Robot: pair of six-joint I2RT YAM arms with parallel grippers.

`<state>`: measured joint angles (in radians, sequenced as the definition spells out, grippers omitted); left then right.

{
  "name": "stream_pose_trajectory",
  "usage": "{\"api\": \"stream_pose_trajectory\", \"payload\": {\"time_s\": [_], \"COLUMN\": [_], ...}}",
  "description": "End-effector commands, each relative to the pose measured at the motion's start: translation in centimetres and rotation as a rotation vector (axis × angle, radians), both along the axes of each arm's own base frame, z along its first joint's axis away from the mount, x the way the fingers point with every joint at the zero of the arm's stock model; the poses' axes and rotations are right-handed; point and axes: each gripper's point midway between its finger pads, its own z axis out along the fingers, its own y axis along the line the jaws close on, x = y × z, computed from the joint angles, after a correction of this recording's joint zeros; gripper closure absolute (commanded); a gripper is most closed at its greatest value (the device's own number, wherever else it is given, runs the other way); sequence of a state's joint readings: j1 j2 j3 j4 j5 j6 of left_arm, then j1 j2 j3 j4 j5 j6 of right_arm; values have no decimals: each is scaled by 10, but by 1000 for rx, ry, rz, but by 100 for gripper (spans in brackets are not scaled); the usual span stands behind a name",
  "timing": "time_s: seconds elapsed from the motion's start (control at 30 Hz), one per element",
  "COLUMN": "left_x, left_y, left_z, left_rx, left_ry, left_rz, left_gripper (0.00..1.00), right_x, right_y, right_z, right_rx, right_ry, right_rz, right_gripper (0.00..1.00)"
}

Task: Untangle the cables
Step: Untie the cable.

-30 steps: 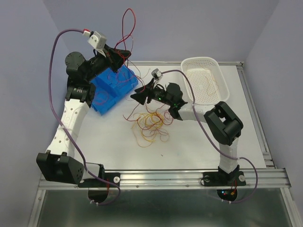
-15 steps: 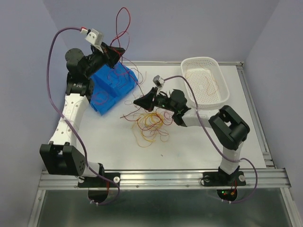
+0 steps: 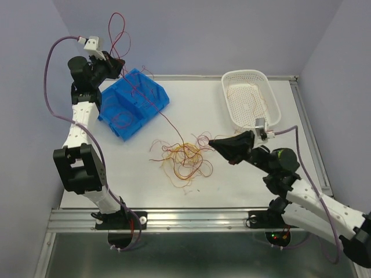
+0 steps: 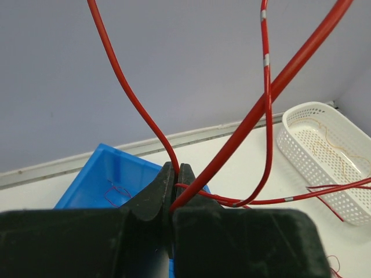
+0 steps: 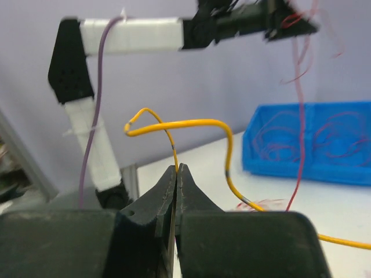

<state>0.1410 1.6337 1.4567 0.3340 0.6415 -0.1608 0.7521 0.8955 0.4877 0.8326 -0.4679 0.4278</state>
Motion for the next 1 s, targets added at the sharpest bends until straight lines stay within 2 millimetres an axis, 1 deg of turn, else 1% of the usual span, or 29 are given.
{"api": "stream_pose_trajectory", "payload": {"time_s": [0.0,0.03,0.07,0.1,0.13,0.17,0.2,0.23,0.27,0.3,0.33,0.37,0.4,0.43,0.47,0.5,0.53,0.57,0.6,0.63,0.67,0.7,0.73,0.77,0.83,0.87,0.9,0.93,0.97], "left_x": [-14,-15,-15,-15,-15,-15,-15,-15,-16,-17,-19,-20,-21,-21,-22,-23,-23,-24,-25,-26,-28,-30,-32,-37,-42,-47,-51,-54,-60], "left_y": [-7,-7,-7,-6,-6,-5,-4,-5,-5,-7,-7,-9,-10,-10,-9,-11,-11,-12,-16,-17,-19,-20,-22,-23,-26,-28,-31,-32,-34], "left_z": [61,61,61,61,60,60,61,60,61,61,62,62,63,63,63,64,63,63,62,62,64,67,67,73,81,89,93,98,109], "left_rx": [34,31,31,32,36,38,40,41,39,40,40,37,38,39,37,38,36,34,29,28,27,26,25,29,30,28,27,22,26], "left_ry": [-186,-188,-189,-190,-189,-192,-195,-194,-194,-195,-199,-197,-200,-202,-200,-204,-201,-201,-198,-198,-199,-204,-202,-215,-229,-240,-245,-252,-274], "left_rz": [-33,-31,-30,-24,-23,-20,-14,-15,-17,-27,-32,-40,-42,-43,-42,-46,-51,-58,-80,-89,-100,-110,-119,-126,-141,-148,-164,-169,-175], "left_gripper": [100,100,100,100,100,100,100,100,100,100,100,100,100,100,100,100,100,100,100,100,100,100,100,100,100,100,100,100,100], "right_x": [40,43,40,38,40,40,51,54,57,61,73,72,76,87,89,85,86,94,100,89,90,102,106,112,120,123,130,134,135], "right_y": [-54,-62,-73,-77,-80,-93,-92,-96,-107,-108,-97,-98,-95,-86,-88,-95,-97,-90,-84,-92,-82,-65,-55,-42,-28,-22,-13,-8,-1], "right_z": [28,36,65,79,87,121,122,136,162,173,170,195,203,202,213,242,256,260,260,293,293,283,270,248,213,190,147,116,91], "right_rx": [14,22,70,89,85,135,107,119,153,156,106,117,116,94,99,147,160,154,102,145,115,66,27,-19,-76,-110,-171,-214,-242], "right_ry": [21,18,-31,-51,-58,-89,-74,-84,-111,-119,-113,-143,-155,-153,-174,-202,-217,-216,-224,-249,-249,-226,-185,-158,-103,-69,4,53,102], "right_rz": [-397,-439,-476,-485,-504,-562,-595,-627,-687,-706,-713,-717,-724,-728,-752,-768,-782,-783,-790,-783,-747,-720,-684,-652,-611,-597,-580,-569,-542], "right_gripper": [99,99,100,100,100,99,99,100,100,99,99,99,100,99,99,100,100,99,100,99,99,99,100,99,100,99,99,99,99]}}
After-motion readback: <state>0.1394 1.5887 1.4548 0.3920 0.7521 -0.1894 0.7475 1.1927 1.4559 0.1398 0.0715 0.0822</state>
